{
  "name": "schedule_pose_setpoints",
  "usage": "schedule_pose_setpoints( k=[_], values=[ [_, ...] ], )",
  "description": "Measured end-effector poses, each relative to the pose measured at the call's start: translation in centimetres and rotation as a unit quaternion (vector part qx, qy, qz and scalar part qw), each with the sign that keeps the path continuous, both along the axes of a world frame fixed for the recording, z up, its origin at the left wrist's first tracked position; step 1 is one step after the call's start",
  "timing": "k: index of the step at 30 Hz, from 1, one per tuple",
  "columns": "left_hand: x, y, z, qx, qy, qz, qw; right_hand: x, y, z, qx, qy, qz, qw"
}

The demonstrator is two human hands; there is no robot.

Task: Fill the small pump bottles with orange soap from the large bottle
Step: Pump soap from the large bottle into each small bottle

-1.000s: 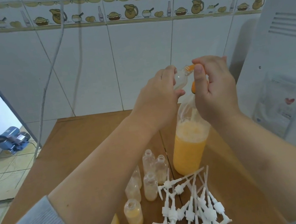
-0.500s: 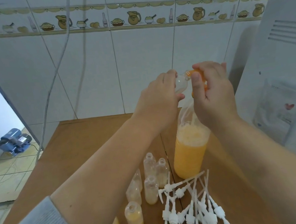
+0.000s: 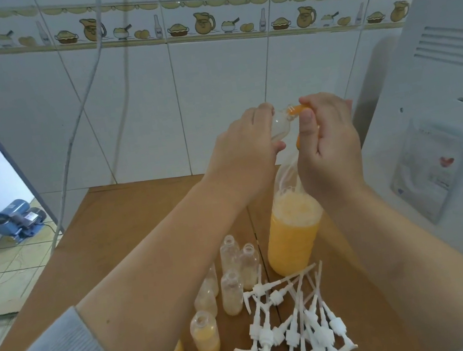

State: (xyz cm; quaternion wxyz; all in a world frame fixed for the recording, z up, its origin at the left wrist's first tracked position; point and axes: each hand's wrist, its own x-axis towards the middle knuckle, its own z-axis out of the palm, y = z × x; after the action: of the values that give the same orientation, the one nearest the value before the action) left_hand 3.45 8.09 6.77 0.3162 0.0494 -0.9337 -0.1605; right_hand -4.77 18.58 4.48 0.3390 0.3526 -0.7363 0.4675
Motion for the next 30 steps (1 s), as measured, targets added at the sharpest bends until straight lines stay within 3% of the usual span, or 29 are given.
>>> schedule_pose_setpoints(
  k=[9, 17, 24, 30],
  values=[
    [0.1, -0.5, -0.7, 0.021, -0.030, 0.001, 0.999, -0.1, -0.7, -1.1, 0.009, -0.009, -0.010, 1.000],
    [0.1, -0.2, -0.6, -0.027, 0.006, 0.014, 1.000, 0.1, -0.7, -0.9, -0.016, 0.034, -0.036, 0.999],
    [-0.1, -0.4, -0.5, -0.028, -0.013, 0.024, 0.999, 0.1, -0.7, -0.8, 0.005, 0.001, -0.016, 1.000],
    [-0.1, -0.3, -0.4, -0.092, 0.003, 0.033, 0.995, 0.2, -0.5, -0.5, 0.011, 0.029, -0.020, 0.999]
  ],
)
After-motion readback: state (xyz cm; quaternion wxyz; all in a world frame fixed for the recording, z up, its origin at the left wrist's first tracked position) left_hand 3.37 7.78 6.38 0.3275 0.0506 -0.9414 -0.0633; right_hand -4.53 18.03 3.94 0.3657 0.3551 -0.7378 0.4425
